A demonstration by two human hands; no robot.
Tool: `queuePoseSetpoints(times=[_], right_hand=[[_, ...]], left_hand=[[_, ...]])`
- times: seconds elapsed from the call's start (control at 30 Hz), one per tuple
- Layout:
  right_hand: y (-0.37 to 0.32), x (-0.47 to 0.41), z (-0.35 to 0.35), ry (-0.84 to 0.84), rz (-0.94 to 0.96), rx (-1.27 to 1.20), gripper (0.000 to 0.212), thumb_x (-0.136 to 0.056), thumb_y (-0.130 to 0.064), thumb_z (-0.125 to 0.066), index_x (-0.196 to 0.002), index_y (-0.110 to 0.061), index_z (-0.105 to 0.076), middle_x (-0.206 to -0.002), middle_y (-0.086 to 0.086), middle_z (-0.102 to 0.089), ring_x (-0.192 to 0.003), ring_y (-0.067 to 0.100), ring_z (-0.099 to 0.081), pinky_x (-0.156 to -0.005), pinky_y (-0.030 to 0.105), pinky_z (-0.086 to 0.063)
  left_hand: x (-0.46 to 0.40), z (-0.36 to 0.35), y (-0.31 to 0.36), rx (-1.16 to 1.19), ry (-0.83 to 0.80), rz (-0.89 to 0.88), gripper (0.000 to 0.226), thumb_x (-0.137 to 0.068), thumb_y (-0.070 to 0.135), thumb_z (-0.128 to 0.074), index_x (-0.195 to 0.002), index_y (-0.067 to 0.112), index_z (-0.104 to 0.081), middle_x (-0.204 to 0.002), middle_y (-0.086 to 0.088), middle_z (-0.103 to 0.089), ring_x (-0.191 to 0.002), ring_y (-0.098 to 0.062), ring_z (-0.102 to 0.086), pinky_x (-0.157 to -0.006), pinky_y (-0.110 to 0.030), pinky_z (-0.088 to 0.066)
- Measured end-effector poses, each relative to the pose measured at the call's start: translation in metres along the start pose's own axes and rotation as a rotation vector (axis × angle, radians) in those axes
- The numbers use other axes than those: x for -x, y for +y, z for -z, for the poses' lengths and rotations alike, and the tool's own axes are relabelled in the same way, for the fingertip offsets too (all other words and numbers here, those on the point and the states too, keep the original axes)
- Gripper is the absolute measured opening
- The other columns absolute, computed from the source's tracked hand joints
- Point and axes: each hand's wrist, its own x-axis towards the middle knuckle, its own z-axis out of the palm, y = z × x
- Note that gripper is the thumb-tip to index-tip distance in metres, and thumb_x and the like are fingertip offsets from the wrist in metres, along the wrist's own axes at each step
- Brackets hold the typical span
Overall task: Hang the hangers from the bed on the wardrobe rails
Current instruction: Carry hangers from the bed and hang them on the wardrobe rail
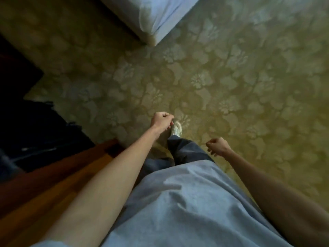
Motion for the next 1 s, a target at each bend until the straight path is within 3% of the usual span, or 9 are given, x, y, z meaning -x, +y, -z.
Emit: queuePoseSetpoints(times=[0.13, 0.27, 0.37, 0.47, 0.67, 0.83, 1.0], right_hand=[[0.025, -0.028, 0.037, 0.007, -0.109, -0.134, 0.025, -0.096, -0.020, -0.059, -0.103, -0.001, -0.075, -0.070, 0.005, -0.069, -0.057, 0.019, -0.063, -0.052, 0.025, -0.051], [-0.002, -0.051, 0.073, 0.002, -0.105, -0.216, 0.027, -0.095, -0.018, -0.057, -0.098, 0.002, -0.074, -0.075, 0.009, -0.071, -0.060, 0.021, -0.064, -0.057, 0.031, -0.057], [-0.053, -0.074, 0.104, 0.012, -0.031, -0.258, 0.025, -0.097, -0.018, -0.057, -0.099, 0.001, -0.073, -0.080, 0.011, -0.072, -0.064, 0.020, -0.064, -0.062, 0.034, -0.058], [-0.118, -0.099, 0.143, 0.032, 0.085, -0.287, 0.025, -0.098, -0.020, -0.057, -0.102, -0.002, -0.073, -0.084, 0.011, -0.074, -0.066, 0.019, -0.066, -0.063, 0.033, -0.058], [-0.247, -0.161, 0.242, 0.063, 0.225, -0.327, 0.024, -0.097, -0.021, -0.055, -0.108, -0.011, -0.073, -0.086, 0.008, -0.075, -0.065, 0.016, -0.066, -0.055, 0.025, -0.054], [-0.301, -0.204, 0.333, 0.092, 0.120, -0.333, 0.023, -0.096, -0.018, -0.055, -0.100, -0.006, -0.074, -0.083, 0.012, -0.075, -0.057, 0.016, -0.062, -0.053, 0.025, -0.052], [-0.296, -0.230, 0.421, 0.132, -0.031, -0.384, 0.019, -0.094, -0.015, -0.059, -0.091, -0.005, -0.075, -0.074, 0.010, -0.070, -0.062, 0.020, -0.061, -0.055, 0.025, -0.049]], left_hand=[[-0.036, -0.018, 0.065, -0.122, -0.043, -0.039, 0.024, -0.093, 0.015, -0.062, -0.070, 0.015, -0.065, -0.062, -0.002, -0.066, -0.047, -0.012, -0.053, -0.041, -0.020, -0.041], [-0.060, -0.008, 0.101, -0.253, -0.067, -0.056, 0.025, -0.097, 0.010, -0.059, -0.072, 0.013, -0.062, -0.064, -0.004, -0.062, -0.047, -0.010, -0.050, -0.035, -0.015, -0.038], [-0.078, 0.018, 0.104, -0.320, -0.029, -0.010, 0.020, -0.097, 0.012, -0.059, -0.078, 0.010, -0.067, -0.067, -0.004, -0.066, -0.053, -0.013, -0.055, -0.044, -0.020, -0.042], [-0.097, 0.046, 0.104, -0.322, 0.036, 0.073, 0.022, -0.097, 0.008, -0.059, -0.076, 0.009, -0.066, -0.065, -0.006, -0.063, -0.052, -0.015, -0.053, -0.042, -0.021, -0.042], [-0.146, 0.098, 0.133, -0.391, 0.062, 0.262, 0.029, -0.097, 0.004, -0.056, -0.069, 0.008, -0.063, -0.070, -0.009, -0.061, -0.061, -0.021, -0.054, -0.053, -0.025, -0.042], [-0.207, 0.117, 0.240, -0.382, 0.054, 0.326, 0.043, -0.094, -0.001, -0.053, -0.053, 0.011, -0.046, -0.054, -0.005, -0.046, -0.050, -0.018, -0.040, -0.047, -0.024, -0.033], [-0.293, 0.090, 0.416, -0.329, 0.008, 0.177, 0.034, -0.094, 0.009, -0.062, -0.061, 0.010, -0.063, -0.052, -0.003, -0.060, -0.039, -0.013, -0.050, -0.035, -0.018, -0.038]])
